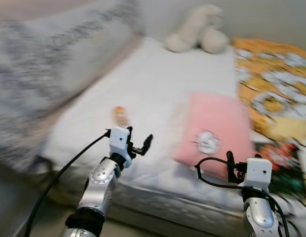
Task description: Clean up the room
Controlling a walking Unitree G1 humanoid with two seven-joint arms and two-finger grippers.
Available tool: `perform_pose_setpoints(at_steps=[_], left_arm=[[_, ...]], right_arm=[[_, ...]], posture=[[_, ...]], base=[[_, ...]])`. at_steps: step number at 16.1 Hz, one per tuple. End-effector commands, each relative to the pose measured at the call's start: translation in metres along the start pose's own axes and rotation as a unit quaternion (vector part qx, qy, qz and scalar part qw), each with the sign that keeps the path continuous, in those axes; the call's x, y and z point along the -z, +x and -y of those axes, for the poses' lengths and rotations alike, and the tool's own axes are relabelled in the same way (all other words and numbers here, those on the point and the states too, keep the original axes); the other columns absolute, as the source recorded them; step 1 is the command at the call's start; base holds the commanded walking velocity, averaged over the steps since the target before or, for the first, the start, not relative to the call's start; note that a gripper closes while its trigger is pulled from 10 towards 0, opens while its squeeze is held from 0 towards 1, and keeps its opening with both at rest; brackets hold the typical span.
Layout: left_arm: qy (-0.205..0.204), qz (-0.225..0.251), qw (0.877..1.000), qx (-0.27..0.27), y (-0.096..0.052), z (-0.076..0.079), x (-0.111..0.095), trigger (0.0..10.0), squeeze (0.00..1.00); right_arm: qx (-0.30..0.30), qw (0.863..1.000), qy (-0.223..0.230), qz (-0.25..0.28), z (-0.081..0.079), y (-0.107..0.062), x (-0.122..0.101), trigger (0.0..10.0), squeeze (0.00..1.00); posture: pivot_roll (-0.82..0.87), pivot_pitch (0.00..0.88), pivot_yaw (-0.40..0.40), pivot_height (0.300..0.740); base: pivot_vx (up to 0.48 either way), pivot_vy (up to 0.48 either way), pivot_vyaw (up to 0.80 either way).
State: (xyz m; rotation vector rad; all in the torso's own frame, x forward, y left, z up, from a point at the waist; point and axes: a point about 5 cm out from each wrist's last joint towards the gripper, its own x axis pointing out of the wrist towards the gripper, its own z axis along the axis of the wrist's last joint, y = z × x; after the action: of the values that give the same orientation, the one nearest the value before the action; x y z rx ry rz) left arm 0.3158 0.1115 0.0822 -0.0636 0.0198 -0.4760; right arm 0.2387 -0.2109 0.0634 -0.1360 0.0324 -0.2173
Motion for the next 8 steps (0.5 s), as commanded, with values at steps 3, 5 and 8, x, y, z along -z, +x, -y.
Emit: perform_pose_setpoints(at_steps=[3,5,8], left_arm=[[0.006,0.009,1.000,0.005,0.0029,0.0058,-0.0025,10.0,0.00],[-0.007,0.010,1.000,-0.012,0.0037,0.0036,-0.0023,10.0,0.00],[-0.036,0.001,0.998,-0.046,0.0035,-0.0037,0.0003,10.0,0.00]], right_arm=[[0.002,1.000,0.004,0.008,0.0029,-0.0020,-0.0011,10.0,0.00],[-0.010,1.000,-0.001,0.009,-0.0002,-0.0026,-0.0016,10.0,0.00],[-0.012,1.000,-0.004,0.009,-0.0008,-0.0025,-0.0010,10.0,0.00]], posture=[[0.08,0.000,0.018,0.740],[0.08,0.000,0.017,0.740],[0.08,0.000,0.017,0.740]], base=[[0.186,-0.399,-0.53],[0.000,0.000,0.00],[0.000,-0.289,0.00]])
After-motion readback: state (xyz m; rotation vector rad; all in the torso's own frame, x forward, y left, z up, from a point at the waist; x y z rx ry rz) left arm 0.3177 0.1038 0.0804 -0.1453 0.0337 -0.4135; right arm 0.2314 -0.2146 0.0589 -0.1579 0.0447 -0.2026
